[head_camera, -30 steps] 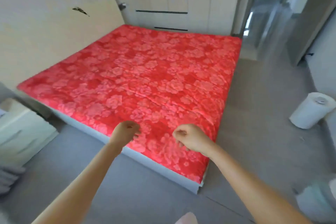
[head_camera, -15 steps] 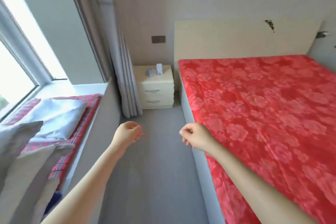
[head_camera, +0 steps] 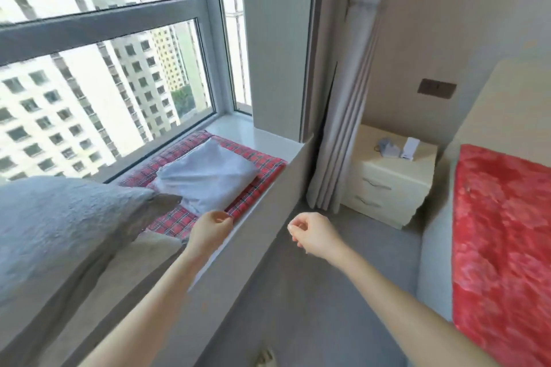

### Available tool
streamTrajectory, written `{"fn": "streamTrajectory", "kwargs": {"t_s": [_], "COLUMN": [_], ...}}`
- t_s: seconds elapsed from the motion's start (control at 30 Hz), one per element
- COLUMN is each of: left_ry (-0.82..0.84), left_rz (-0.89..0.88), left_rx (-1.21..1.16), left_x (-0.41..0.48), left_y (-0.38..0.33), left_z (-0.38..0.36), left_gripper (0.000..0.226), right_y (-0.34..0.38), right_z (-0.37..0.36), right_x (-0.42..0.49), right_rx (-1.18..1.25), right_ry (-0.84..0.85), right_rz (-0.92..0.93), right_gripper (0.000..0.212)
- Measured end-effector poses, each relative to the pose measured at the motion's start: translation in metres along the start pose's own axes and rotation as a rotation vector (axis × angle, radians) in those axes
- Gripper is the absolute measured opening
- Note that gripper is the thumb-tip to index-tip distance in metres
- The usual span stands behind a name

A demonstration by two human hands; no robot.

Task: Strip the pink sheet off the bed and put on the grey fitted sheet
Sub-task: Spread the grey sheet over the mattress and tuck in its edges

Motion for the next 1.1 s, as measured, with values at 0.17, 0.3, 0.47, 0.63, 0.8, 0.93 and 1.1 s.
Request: {"fn": "streamTrajectory", "kwargs": {"t_s": [0.17,0.3,0.47,0.63,0.8,0.93,1.1], "left_ry": [-0.015,-0.049,-0.041,-0.111,-0.213,-0.349,-0.551], "left_rz": [-0.003,0.04,0.126,0.252,0.393,0.56,0.887], "left_rx": [0.031,0.13,0.121,0.124,0.071,0.007,-0.041], "left_x": [0.101,0.18,0.268,0.345,0.39,0.39,0.35], "left_y": [-0.04,-0.059,-0.058,-0.044,-0.009,0.045,0.122], "left_z": [0.024,0.038,0.039,0.047,0.059,0.086,0.121], "left_gripper": [0.009,0.017,0.024,0.029,0.034,0.047,0.066], "right_y": [0.015,0.016,0.005,0.001,-0.004,-0.003,-0.014], "right_z": [0.031,0.064,0.095,0.119,0.11,0.081,0.017], "right_x": [0.104,0.176,0.262,0.361,0.452,0.507,0.544], "right_rx": [0.029,0.092,0.119,0.142,0.113,0.05,-0.009], "right_ry": [0.022,0.006,0.027,0.131,0.306,0.388,0.526], "right_rz": [-0.033,-0.073,-0.126,-0.106,-0.132,-0.15,-0.263], "right_gripper": [0.005,0.023,0.037,0.052,0.049,0.064,0.101]}}
Point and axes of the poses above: each hand's wrist, its own x-axis towards the middle knuckle, its own z-axis out of the back of the hand, y = z × x, the point moved 9 cm from there along x, towards the middle knuckle, and after that the axes turned 15 degrees about y, right-handed, at the moved point
